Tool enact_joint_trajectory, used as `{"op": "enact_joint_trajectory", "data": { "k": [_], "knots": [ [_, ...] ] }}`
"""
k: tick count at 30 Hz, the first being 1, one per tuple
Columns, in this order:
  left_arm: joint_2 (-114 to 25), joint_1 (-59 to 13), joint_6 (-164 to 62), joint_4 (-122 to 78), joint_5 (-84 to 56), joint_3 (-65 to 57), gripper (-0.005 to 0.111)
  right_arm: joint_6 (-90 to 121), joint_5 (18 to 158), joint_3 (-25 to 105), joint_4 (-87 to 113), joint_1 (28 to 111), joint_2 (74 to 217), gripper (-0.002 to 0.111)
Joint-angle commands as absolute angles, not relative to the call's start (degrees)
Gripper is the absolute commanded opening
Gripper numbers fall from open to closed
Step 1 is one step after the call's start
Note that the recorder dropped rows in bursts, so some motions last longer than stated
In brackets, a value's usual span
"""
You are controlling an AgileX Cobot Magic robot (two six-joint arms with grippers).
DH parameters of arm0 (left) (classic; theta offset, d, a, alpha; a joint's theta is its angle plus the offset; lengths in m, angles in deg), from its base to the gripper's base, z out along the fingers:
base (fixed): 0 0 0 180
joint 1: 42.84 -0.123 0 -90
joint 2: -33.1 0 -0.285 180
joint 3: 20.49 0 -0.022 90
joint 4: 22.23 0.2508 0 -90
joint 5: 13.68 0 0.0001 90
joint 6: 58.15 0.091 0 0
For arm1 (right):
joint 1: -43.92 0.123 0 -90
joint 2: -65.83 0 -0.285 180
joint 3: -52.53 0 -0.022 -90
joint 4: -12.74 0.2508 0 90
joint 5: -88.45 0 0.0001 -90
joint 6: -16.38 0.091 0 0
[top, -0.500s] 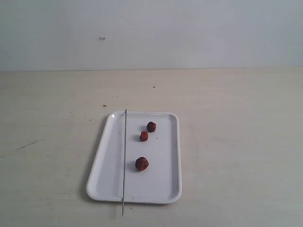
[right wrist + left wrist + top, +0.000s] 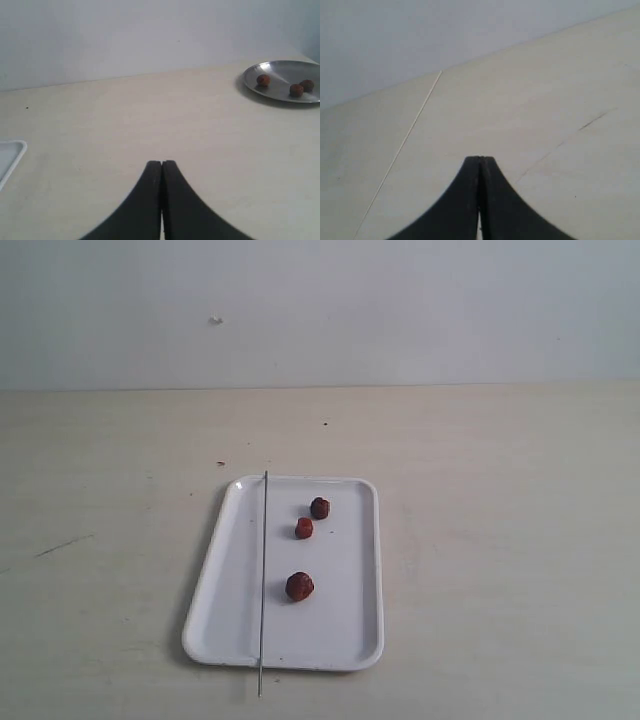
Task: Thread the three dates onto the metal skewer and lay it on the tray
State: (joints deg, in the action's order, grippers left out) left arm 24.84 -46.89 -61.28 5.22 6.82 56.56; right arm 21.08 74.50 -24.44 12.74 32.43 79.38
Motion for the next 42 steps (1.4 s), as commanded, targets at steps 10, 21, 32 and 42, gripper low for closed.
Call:
{"op": "enact_joint_trajectory", "data": {
  "k": [10, 21, 32, 42],
  "knots": [
    [24.7, -46.9, -63.1, 4.1, -16.4, 56.7, 0.000, 21.1, 74.8, -24.7, 12.7, 32.1, 79.0, 0.000],
    [24.7, -46.9, -109.8, -6.4, -28.4, 56.7, 0.000, 21.1, 74.8, -24.7, 12.7, 32.1, 79.0, 0.000],
    [-3.1, -46.7, -110.9, 7.5, -16.1, 38.0, 0.000, 21.1, 74.8, -24.7, 12.7, 32.1, 79.0, 0.000],
    [-32.8, -46.7, -77.9, 0.9, 24.2, 15.9, 0.000, 21.1, 74.8, -24.7, 12.7, 32.1, 79.0, 0.000]
  ]
}}
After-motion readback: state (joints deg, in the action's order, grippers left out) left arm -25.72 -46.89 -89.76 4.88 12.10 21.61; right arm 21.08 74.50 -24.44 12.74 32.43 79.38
